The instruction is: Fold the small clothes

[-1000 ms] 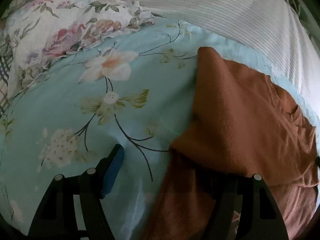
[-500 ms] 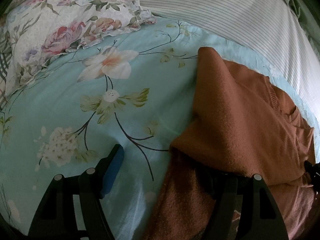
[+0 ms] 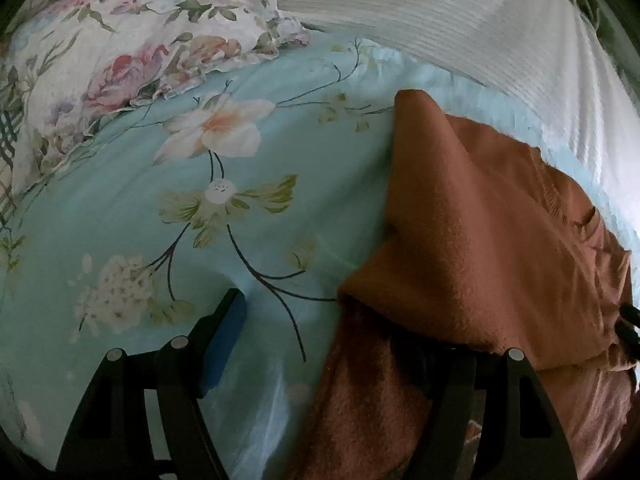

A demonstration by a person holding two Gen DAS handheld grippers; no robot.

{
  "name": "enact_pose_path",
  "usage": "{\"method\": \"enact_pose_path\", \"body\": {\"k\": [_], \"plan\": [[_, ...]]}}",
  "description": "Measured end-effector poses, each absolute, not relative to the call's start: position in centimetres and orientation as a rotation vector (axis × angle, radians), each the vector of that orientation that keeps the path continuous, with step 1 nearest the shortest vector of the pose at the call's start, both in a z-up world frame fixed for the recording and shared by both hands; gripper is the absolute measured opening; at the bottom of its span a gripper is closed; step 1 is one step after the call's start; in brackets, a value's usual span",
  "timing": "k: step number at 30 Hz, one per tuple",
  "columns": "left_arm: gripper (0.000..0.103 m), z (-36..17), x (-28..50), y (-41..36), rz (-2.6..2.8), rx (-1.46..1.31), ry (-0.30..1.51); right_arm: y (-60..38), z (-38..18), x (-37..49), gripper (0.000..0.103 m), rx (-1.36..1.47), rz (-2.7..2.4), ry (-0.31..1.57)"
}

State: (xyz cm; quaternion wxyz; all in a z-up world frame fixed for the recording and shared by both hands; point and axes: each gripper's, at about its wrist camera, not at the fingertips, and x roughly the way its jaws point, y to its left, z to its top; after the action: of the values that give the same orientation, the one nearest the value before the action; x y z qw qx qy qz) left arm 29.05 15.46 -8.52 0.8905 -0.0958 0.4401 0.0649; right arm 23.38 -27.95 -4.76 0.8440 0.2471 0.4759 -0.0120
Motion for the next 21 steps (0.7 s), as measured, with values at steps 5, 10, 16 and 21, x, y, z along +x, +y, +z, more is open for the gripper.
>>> {"method": "enact_pose_path", "body": {"k": [5, 10, 16, 21], "plan": [[0.073, -8.4, 29.7, 15.4, 0.141, -0.187, 0.936, -26.2, -4.3, 25.0, 0.006, 0.447, 0.087, 1.016], [0.072, -8.3, 29.3, 15.3, 0.148, -0.164, 0.935, -28.4, 0.8, 21.1, 0.006, 0.501, 0.073, 0.776], [0.069, -8.4, 28.9, 15.4, 0.159, -0.181, 0.923, -30.7, -3.7, 20.6, 0.006, 0.499, -0.032, 0.912], [0.067, -8.3, 28.6, 17.1, 0.155, -0.301, 0.918, -30.1, -3.7, 20.3, 0.006, 0.463, -0.074, 0.910]]}}
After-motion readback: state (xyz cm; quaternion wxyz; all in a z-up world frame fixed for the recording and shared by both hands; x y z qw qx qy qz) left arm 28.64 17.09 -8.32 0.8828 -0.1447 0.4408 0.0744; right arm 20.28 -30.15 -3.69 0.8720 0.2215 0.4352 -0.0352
